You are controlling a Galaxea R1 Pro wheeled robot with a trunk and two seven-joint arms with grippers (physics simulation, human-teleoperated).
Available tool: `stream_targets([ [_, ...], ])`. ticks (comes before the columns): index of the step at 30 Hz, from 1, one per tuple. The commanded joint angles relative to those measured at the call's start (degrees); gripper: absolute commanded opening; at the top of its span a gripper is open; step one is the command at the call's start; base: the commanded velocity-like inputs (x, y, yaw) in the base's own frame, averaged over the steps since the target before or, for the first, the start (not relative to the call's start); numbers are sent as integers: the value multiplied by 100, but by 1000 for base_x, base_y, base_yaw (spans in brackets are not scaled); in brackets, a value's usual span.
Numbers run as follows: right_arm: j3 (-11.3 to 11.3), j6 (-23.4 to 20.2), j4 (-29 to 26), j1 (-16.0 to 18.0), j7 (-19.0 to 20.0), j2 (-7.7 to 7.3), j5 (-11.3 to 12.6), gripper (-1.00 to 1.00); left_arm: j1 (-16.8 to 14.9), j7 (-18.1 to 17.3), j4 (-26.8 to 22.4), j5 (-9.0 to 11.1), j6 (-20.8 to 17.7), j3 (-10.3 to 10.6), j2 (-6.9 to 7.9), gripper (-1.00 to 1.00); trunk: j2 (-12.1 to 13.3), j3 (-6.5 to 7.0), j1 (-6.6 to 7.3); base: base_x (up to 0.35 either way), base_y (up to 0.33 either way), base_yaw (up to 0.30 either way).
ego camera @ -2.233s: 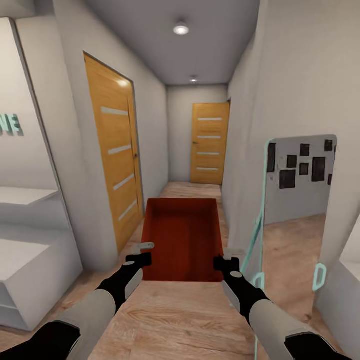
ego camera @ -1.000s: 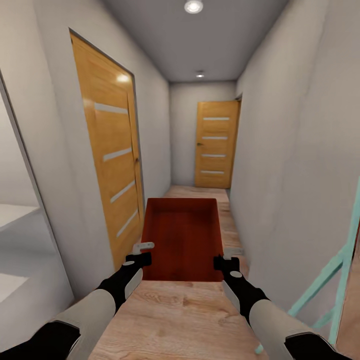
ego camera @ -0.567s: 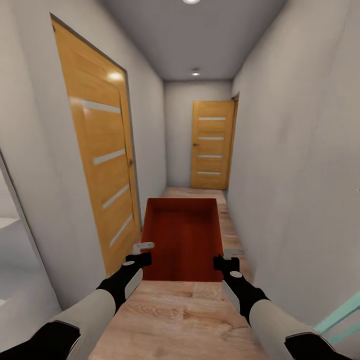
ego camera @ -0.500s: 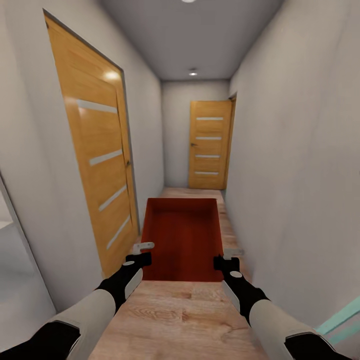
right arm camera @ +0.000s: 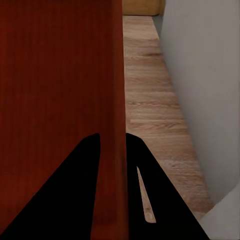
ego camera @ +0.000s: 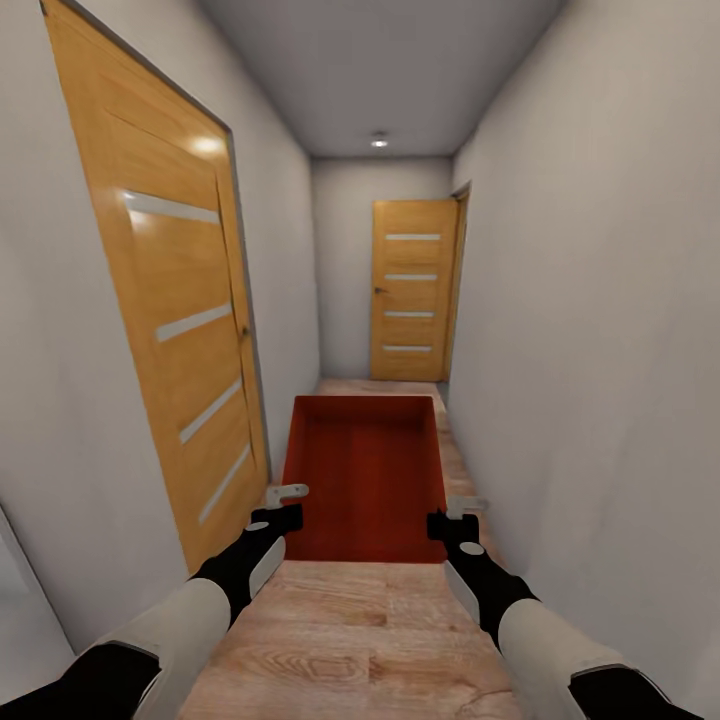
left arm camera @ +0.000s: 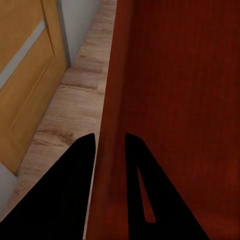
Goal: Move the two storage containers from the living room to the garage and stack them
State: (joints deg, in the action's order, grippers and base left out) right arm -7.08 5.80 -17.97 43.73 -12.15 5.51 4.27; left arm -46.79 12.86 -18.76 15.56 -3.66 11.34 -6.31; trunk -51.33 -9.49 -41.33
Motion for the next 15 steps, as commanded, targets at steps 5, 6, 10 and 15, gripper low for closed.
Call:
stream_targets([
  [5,295,27,-4,13,-406,-15,21,-100,3,348,-13,-27,-46,95,231,-100,-6,-8,-4,324,23,0],
  [6,295,28,-4,13,-407,-15,21,-100,3,348,-13,-27,-46,95,232,-100,-6,-8,-4,325,5,0],
  [10,295,33,-11,13,-410,-15,21,-100,3,348,-13,-27,-47,95,256,-100,-6,-8,-4,325,2,0],
  [15,295,36,33,13,-427,-15,23,-100,3,348,-13,-27,-39,96,293,-100,-6,-8,-4,325,0,0],
])
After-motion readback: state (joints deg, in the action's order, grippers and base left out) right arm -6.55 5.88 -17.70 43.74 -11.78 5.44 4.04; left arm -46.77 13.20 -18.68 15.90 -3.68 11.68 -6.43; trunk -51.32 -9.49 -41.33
